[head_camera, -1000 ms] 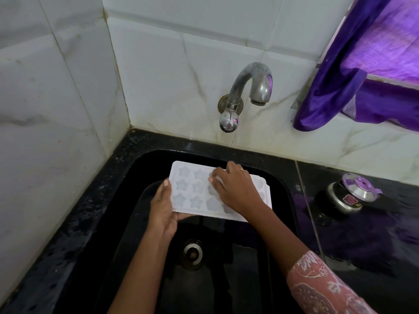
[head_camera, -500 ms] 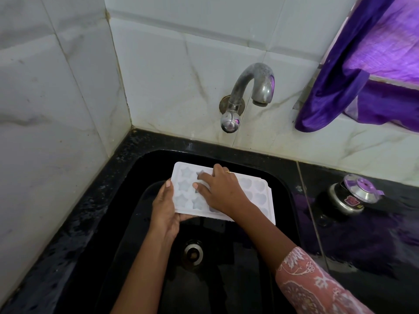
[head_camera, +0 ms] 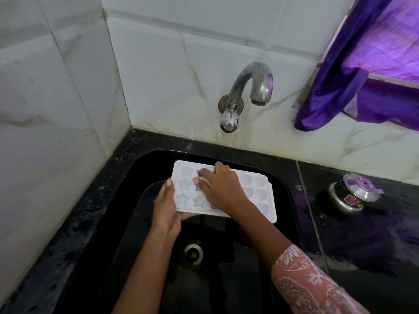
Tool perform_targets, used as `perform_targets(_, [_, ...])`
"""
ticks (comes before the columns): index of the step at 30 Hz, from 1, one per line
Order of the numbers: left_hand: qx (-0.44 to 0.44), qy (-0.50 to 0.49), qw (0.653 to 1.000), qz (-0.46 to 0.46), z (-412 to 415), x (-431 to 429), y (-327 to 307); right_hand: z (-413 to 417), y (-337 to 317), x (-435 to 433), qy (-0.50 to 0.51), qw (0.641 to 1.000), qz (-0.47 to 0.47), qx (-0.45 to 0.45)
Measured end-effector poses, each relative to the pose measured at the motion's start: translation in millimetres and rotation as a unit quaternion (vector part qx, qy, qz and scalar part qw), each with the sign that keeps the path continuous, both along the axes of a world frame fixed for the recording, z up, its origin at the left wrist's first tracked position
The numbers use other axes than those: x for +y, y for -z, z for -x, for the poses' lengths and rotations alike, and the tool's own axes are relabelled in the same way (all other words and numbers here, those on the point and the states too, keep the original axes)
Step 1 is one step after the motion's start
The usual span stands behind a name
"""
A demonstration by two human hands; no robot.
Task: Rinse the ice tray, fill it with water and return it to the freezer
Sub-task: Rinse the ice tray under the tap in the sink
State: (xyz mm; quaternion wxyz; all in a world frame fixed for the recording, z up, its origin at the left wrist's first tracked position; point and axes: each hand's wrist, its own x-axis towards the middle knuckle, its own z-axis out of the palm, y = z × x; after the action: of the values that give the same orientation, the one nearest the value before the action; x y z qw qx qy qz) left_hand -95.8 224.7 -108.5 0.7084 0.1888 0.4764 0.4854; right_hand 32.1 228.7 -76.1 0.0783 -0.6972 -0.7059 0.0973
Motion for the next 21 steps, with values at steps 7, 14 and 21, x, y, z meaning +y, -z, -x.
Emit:
perform_targets(7, [0.009, -0.001, 1.000, -0.005, 0.4, -0.2, 0.1, -2.7, -4.1, 1.8, -0.005, 1.000, 0.015, -0.007])
perform_targets(14, [0.006, -0.015, 1.000, -0.009, -3.5, 1.8, 0.0, 10.4, -17.8, 7.1, -0.069, 0.997, -0.028, -0.019])
perform_targets(21, [0.009, -0.014, 1.000, -0.005, -4.2, 1.8, 2.6, 22.0, -2.2, 15.9, -0.061, 0.998, 0.003, -0.023])
